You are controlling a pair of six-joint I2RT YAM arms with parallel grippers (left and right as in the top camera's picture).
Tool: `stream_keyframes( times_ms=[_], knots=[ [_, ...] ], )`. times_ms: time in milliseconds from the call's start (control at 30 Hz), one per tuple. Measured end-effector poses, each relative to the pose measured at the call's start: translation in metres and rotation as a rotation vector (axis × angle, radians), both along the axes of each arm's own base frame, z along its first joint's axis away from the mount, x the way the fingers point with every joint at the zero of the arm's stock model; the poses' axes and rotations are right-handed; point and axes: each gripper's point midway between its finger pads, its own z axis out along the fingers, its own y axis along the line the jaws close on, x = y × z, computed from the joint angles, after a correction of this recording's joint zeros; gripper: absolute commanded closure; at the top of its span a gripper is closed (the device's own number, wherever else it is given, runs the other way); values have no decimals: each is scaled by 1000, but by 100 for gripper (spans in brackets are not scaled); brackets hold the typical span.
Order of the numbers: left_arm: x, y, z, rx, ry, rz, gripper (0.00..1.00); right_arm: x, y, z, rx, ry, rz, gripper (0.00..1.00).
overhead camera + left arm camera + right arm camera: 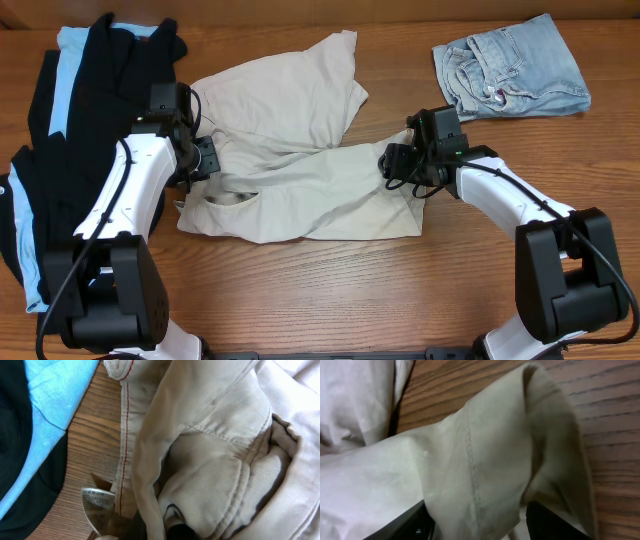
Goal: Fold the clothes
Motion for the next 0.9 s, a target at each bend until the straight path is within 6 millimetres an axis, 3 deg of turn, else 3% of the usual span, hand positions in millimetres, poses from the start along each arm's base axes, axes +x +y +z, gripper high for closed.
stream_keyframes(
  times_ms=[167, 233, 333, 433, 567, 700, 767, 900],
  knots=[
    [0, 0, 0, 0, 0, 0, 96, 2, -3, 0, -18, -10, -12, 40],
    [0, 0, 0, 0, 0, 0, 96, 3, -4, 0, -20, -10, -14, 46],
    [0, 0, 0, 0, 0, 0, 96, 3, -4, -1, -26, -11, -12, 67],
    [0, 0, 0, 0, 0, 0, 96, 1, -5, -3, -30, -2, -15, 95],
    [-2, 0, 0, 1, 9, -3, 96, -8, -8, -8, -35, 43, -22, 96],
    [-14, 1, 7, 0, 66, -9, 96, -40, -23, -12, -53, 202, -49, 96],
    [-16, -1, 17, -5, 86, -18, 96, -59, -32, 0, -50, 285, -73, 96],
    [-17, -5, 48, -26, 102, -29, 96, -76, -44, 60, -21, 316, -98, 96]
  ],
)
